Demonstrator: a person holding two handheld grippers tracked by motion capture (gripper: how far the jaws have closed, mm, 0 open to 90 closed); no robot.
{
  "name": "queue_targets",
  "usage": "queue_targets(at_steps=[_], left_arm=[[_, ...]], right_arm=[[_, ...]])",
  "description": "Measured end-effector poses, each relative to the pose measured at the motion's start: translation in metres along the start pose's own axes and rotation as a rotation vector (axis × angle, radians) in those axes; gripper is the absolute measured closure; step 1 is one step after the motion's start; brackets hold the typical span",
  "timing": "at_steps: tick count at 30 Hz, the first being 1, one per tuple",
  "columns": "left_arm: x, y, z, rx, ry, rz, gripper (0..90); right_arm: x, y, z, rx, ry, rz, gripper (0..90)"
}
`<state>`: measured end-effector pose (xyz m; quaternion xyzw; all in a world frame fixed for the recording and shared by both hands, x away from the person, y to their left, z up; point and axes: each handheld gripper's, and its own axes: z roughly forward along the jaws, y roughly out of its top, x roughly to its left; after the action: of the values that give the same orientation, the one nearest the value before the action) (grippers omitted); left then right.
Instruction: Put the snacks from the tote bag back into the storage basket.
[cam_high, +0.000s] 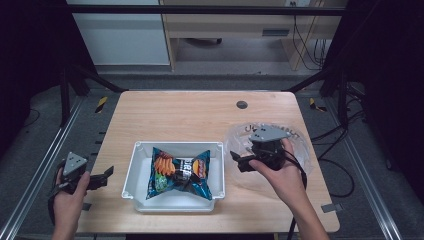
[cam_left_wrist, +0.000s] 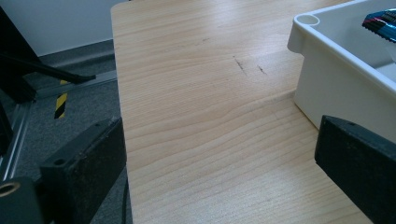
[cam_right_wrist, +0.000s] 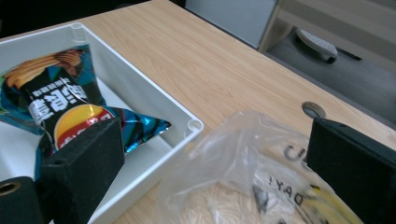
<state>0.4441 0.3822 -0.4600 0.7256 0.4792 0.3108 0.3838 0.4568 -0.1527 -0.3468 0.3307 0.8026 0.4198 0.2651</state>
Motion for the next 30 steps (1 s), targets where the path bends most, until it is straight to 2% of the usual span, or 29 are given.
queue_targets(at_steps=[1, 6, 7, 11, 13, 15, 16, 24, 30], left_arm=[[0.000, 0.000, 0.000, 0.000, 0.001, 0.002, 2.1], [-0.001, 0.000, 0.000, 0.001, 0.000, 0.002, 2.1], [-0.001, 0.000, 0.000, 0.000, 0.001, 0.002, 2.1], [-0.001, 0.000, 0.000, 0.003, -0.001, 0.003, 2.0], [-0.001, 0.000, 0.000, 0.003, 0.000, 0.003, 2.1], [-0.001, 0.000, 0.000, 0.004, 0.000, 0.003, 2.1], [-0.001, 0.000, 0.000, 0.004, 0.000, 0.003, 2.1], [-0.001, 0.000, 0.000, 0.005, 0.001, 0.006, 2.1], [-0.001, 0.000, 0.000, 0.004, 0.002, 0.006, 2.1]], right_arm=[[-0.002, -0.006, -0.003, -0.003, -0.021, 0.011, 4.9], [-0.006, -0.019, -0.010, -0.006, -0.060, 0.043, 4.6], [-0.008, -0.027, -0.014, -0.006, -0.091, 0.055, 4.6], [-0.012, -0.038, -0.017, -0.009, -0.116, 0.090, 4.6], [-0.017, -0.052, -0.020, -0.006, -0.141, 0.125, 4.6], [-0.017, -0.055, -0.021, -0.004, -0.147, 0.131, 4.6], [-0.020, -0.065, -0.022, 0.004, -0.157, 0.151, 4.6], [-0.026, -0.093, -0.024, 0.041, -0.187, 0.188, 4.6], [-0.028, -0.108, -0.023, 0.055, -0.202, 0.215, 4.9]])
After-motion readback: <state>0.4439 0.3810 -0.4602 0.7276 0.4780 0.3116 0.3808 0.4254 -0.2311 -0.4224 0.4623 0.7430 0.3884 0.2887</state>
